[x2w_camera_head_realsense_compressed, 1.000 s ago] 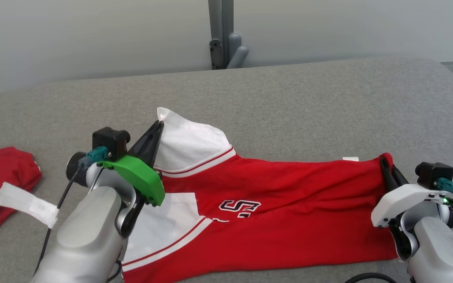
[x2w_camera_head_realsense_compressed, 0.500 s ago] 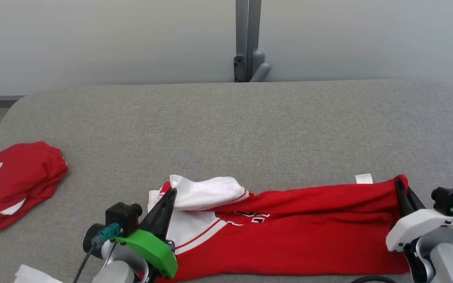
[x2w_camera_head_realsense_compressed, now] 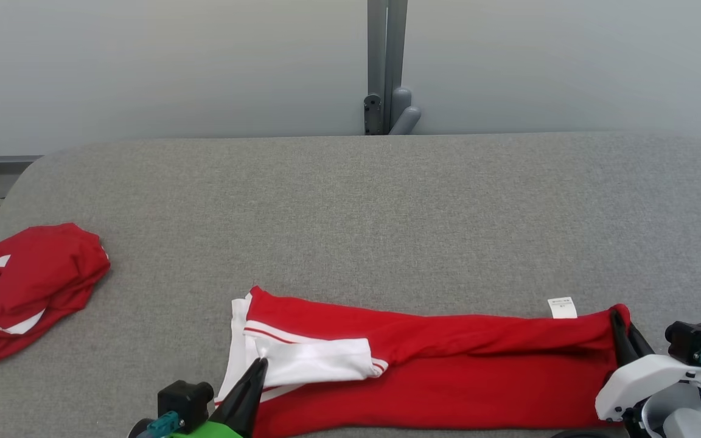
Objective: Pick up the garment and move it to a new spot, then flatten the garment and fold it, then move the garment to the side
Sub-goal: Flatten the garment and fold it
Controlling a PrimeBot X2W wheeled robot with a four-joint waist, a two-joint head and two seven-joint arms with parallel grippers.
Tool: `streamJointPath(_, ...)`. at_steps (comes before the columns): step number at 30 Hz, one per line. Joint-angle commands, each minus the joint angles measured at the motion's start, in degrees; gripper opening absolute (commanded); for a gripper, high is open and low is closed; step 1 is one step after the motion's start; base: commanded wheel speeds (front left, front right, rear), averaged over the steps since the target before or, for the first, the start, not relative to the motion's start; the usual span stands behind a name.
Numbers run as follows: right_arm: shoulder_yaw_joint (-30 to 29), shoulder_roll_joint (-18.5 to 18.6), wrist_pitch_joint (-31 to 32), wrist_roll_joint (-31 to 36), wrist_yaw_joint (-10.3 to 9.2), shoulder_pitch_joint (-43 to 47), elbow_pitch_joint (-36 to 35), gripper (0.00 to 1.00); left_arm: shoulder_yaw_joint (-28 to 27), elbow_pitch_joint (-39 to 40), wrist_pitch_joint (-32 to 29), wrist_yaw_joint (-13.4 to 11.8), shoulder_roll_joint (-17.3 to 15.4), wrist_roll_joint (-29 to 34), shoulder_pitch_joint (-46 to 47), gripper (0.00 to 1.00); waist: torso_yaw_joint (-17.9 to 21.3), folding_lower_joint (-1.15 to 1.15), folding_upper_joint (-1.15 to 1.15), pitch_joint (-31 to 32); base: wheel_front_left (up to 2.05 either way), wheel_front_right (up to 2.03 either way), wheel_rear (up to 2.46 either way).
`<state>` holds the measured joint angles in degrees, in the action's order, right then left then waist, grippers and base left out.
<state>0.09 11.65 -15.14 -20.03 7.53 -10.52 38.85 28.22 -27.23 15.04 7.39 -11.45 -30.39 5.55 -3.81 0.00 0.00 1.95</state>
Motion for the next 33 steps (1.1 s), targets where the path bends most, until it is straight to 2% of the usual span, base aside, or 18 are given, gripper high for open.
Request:
streamJointPath(1,-0.1,-0.2,0.0,0.4,-0.09,1.2,0.1,0.00,-0.4,-0.4,0.2,0.2,-0.2,-0.6,-1.3,0.00,-0.2,0.00,0.00,0.1,0.00,0.00,0.00)
streamJointPath(19,-1.3,-2.2,0.0,0.9,-0.09,6.1,-0.4,0.00,-2.3,-3.7,0.2,0.2,1.3,0.0,-4.9,0.00,0.4,0.00,0.00,1.5,0.00,0.00,0.00)
streamJointPath(21,-1.2,-2.3,0.0,1.0,-0.09,6.5,-0.3,0.00,-2.6,-4.0,0.2,0.2,1.3,0.2,-5.0,0.08,0.4,0.00,0.00,1.5,0.00,0.00,0.00)
streamJointPath(22,-1.2,-2.4,0.0,0.9,-0.09,6.6,-0.2,0.03,-3.0,-4.1,0.2,0.2,1.2,0.4,-5.0,0.31,0.4,0.00,0.00,1.5,0.00,0.00,0.00)
streamJointPath(23,-1.4,-2.5,0.0,0.5,-0.09,6.6,0.0,0.47,-3.4,-4.2,0.2,0.2,1.2,0.5,-5.1,0.91,0.5,0.00,0.00,1.5,0.00,0.00,0.00)
streamJointPath(24,-1.5,-2.5,0.0,0.3,-0.09,6.6,0.0,1.00,-3.7,-4.3,0.2,0.2,1.4,0.5,-5.2,1.00,0.5,0.00,0.00,1.5,0.00,0.00,0.00)
streamJointPath(28,-3.6,-2.3,0.0,1.0,-0.09,6.4,-2.1,1.00,-8.0,-2.7,0.2,0.2,1.8,3.4,-5.3,1.00,0.5,0.00,0.00,1.7,0.00,0.00,0.00)
streamJointPath(33,-7.7,-3.2,0.0,3.2,-0.09,7.4,-7.8,1.00,-15.5,0.8,0.1,-0.5,4.0,10.3,-7.6,1.00,0.6,0.00,0.00,2.0,0.00,0.00,0.00)
